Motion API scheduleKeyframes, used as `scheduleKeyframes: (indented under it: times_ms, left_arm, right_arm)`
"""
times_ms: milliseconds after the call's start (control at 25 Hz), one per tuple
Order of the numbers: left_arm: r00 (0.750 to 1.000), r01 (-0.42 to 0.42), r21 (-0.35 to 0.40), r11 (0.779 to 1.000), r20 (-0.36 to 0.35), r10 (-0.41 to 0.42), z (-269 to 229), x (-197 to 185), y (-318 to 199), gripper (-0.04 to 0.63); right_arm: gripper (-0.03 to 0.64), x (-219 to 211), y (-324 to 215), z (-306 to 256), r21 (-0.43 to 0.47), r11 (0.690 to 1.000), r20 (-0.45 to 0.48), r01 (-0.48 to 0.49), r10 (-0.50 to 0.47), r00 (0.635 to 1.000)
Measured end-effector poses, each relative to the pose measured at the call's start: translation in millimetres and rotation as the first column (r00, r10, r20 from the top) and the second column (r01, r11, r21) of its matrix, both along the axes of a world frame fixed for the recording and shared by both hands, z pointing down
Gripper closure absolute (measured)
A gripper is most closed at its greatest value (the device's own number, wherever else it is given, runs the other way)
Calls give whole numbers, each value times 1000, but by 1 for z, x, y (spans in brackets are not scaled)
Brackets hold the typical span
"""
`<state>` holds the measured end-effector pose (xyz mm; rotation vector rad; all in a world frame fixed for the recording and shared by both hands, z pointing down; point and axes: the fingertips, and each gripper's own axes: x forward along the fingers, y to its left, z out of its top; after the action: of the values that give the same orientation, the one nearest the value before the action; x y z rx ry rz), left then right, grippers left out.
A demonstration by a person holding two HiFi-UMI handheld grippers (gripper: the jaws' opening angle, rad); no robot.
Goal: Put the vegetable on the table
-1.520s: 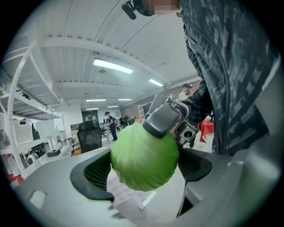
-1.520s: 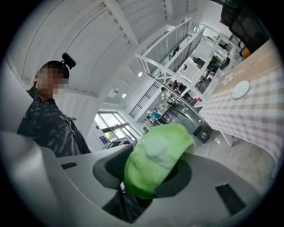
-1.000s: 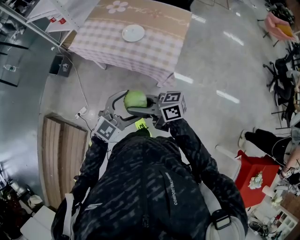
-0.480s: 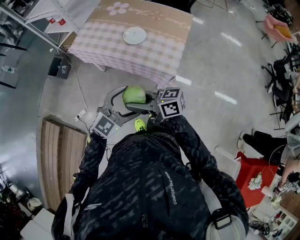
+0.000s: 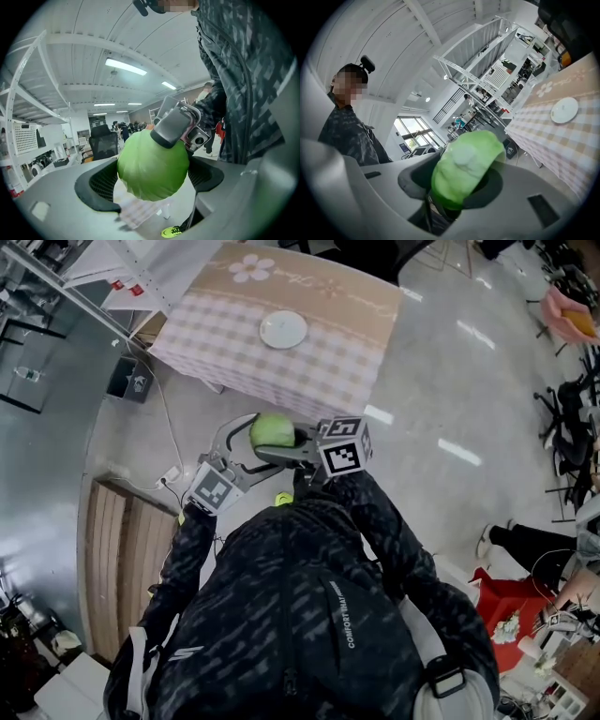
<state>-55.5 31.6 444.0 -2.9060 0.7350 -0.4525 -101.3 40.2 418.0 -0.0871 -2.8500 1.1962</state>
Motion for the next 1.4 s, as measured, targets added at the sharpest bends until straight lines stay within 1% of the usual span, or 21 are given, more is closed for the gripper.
scheduleKeyframes:
  times_ms: [240, 320, 440, 600, 840, 1080, 1400]
  left_arm:
    - [1000, 10, 3, 1000, 19, -10, 3, -3, -40, 144]
    - [1000, 20, 4, 1000, 13, -20, 2, -5, -54, 144]
    - [999, 41, -16, 999, -4, -41, 4, -6, -74, 144]
    - [999, 49, -32, 998, -4, -49, 11, -9, -94, 144]
    - [997, 66, -55, 996, -26, -68, 19, -8, -122, 144]
    - [998, 68, -61, 996, -11, -69, 28, -6, -146, 144]
    - [997, 80, -62, 995, -8, -81, 32, -8, -181, 144]
  right_arm:
    - [480, -2, -39, 2, -11, 1000, -3, 19, -19, 1000]
    - [479, -3, -53, 2, -15, 999, -6, 30, -31, 1000]
    - [479, -6, -72, 4, -25, 999, -15, 41, -41, 999]
    - [479, -9, -92, 12, -45, 998, -23, 50, -51, 998]
    - [477, -8, -121, 21, -59, 997, -35, 55, -57, 998]
    - [474, -6, -144, 30, -71, 996, -47, 58, -62, 997]
    - [471, -6, -179, 35, -79, 993, -58, 83, -87, 995]
